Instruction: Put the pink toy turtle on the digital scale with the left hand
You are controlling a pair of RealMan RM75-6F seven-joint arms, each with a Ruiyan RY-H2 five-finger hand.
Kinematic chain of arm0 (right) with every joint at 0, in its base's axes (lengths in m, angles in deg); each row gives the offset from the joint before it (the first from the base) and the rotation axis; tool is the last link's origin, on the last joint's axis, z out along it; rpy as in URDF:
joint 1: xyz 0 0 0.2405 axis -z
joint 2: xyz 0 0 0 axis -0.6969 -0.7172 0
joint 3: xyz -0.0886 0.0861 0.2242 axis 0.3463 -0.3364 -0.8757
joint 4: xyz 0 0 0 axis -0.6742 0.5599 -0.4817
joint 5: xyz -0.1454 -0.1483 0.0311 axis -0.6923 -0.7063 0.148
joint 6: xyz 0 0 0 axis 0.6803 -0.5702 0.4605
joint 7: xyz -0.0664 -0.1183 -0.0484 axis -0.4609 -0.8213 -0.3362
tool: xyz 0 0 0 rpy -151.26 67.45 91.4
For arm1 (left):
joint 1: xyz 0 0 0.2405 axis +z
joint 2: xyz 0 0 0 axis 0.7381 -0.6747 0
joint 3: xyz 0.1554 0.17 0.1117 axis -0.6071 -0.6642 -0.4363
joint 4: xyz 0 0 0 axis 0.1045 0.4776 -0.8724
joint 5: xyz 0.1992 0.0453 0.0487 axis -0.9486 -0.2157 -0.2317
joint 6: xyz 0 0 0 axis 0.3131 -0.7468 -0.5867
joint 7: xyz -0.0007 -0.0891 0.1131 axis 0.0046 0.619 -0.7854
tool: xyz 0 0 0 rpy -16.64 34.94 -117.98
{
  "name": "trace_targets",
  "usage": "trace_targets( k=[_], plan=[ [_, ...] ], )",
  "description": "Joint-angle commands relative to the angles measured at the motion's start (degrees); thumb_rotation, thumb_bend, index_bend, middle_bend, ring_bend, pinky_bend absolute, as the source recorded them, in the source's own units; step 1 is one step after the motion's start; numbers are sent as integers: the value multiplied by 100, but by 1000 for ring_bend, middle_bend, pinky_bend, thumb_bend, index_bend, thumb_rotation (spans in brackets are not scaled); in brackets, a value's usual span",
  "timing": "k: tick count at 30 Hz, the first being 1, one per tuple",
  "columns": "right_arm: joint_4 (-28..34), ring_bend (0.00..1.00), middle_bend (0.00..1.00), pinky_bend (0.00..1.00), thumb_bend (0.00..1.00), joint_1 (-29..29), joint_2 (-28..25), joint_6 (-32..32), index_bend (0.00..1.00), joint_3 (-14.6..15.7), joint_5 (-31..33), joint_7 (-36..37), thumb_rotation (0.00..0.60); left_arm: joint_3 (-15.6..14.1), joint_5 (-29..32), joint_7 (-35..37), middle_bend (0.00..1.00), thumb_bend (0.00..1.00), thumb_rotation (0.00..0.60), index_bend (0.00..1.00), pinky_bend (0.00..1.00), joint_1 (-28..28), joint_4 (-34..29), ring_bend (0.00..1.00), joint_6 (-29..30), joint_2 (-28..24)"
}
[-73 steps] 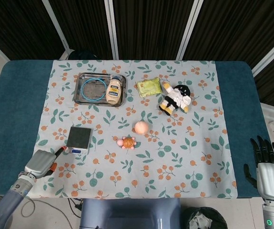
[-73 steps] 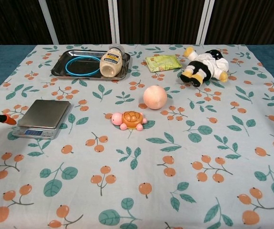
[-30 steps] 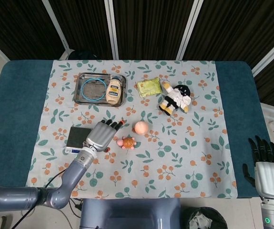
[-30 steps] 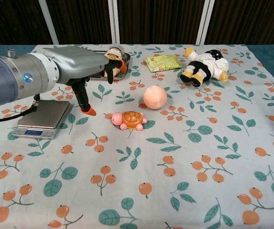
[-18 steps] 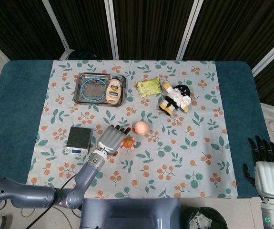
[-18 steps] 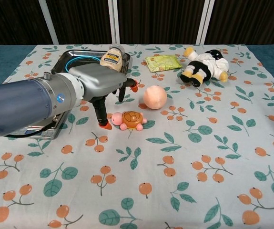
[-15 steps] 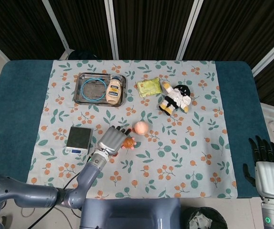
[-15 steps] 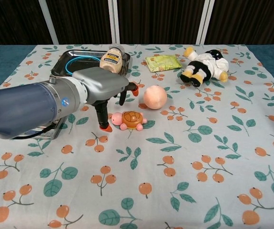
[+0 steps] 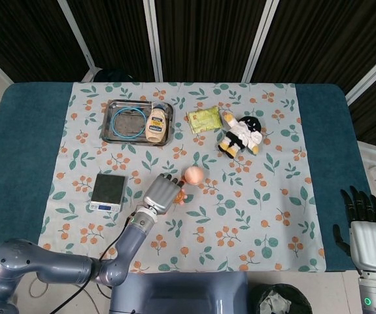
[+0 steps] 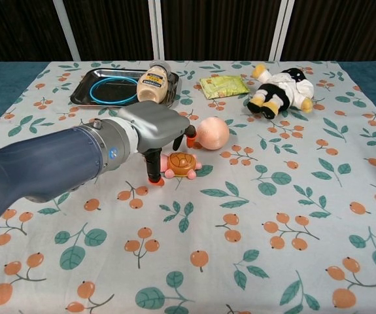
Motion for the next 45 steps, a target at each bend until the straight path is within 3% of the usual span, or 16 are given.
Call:
trace_targets(
  k=[1,7,20,30,38,45],
  plan=[
    [-6,14,0,0,501,-4,0,-12,6,-1,13,6,600,-10,-50,-8,345,167,600,301,408,-39,95,274,38,77],
    [-17,14,0,0,500,-6,-11,-20,6,-15,45,48,600,-46,-79,-93,397,254,600,347,424,-71,273,295,128,170],
    [-16,14,0,0,500,-17,-11,-43,6,-10,64,54,600,-84,-49,-149,435,278,600,361,442,-110,401,316,44,253],
    [-8,13,0,0,500,-13,-33,-36,6,-11,74,87,600,-196,-144,-244,608,418,600,440,573,-104,554,457,91,326],
    [-9,14,0,0,500,-9,-33,-19,6,-17,78,93,600,-261,-686,-6,639,450,600,454,588,-24,467,487,209,231],
    [-9,13,0,0,501,-12,-29,-25,6,-10,75,89,600,-419,-1173,196,627,450,600,443,587,177,61,484,395,-244]
  ],
)
